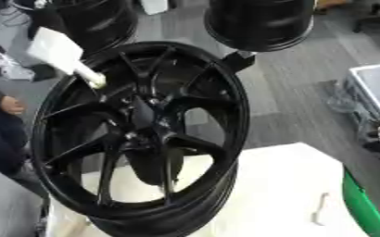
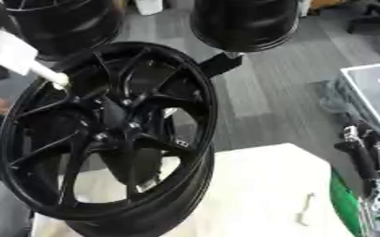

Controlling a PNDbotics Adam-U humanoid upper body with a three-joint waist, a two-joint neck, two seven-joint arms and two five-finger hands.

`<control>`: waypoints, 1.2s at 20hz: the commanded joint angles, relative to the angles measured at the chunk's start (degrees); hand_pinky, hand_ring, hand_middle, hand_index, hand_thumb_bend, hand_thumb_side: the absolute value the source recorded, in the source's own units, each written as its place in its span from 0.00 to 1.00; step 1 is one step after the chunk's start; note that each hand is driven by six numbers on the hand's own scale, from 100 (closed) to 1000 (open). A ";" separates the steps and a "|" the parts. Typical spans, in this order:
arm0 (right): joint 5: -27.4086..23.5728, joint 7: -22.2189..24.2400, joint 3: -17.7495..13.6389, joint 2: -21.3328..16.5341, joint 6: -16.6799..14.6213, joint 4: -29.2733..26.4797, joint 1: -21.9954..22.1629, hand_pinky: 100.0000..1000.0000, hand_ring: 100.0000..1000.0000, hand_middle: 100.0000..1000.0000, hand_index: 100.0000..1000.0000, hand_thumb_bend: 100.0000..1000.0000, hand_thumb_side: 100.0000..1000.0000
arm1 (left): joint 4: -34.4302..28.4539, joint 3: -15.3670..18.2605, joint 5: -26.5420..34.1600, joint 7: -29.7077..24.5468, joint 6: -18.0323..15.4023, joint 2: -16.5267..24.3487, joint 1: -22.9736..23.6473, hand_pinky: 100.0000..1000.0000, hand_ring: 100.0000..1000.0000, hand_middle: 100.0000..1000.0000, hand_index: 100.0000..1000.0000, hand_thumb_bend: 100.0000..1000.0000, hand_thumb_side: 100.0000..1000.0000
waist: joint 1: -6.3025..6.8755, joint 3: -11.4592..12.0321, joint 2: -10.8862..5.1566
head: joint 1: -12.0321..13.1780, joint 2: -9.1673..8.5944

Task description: Pull the pin out of the wheel hub.

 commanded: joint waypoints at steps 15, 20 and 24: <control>-0.39 -0.67 -0.38 0.05 -0.26 -0.30 -0.12 0.65 0.49 0.52 0.72 0.00 0.70 | 29.13 12.88 -19.48 -0.42 -6.25 -3.73 9.07 0.58 0.49 0.53 0.70 0.81 0.37 | -2.18 -0.33 -0.50 | 0.16 -0.11; -0.71 -0.46 -0.13 0.37 -0.33 -0.28 -0.39 0.65 0.49 0.52 0.72 0.00 0.71 | 35.16 12.99 -29.12 13.33 -3.66 -7.69 7.25 0.62 0.58 0.69 0.81 1.00 0.44 | -2.41 -0.74 -0.25 | 0.29 -0.11; -0.78 -0.40 -0.14 0.45 -0.35 -0.45 -0.54 0.65 0.49 0.52 0.72 0.00 0.70 | 33.59 14.39 -26.79 18.82 -2.26 -9.66 9.55 0.58 0.55 0.65 0.78 0.97 0.39 | -2.39 -0.60 -0.13 | 0.31 -0.11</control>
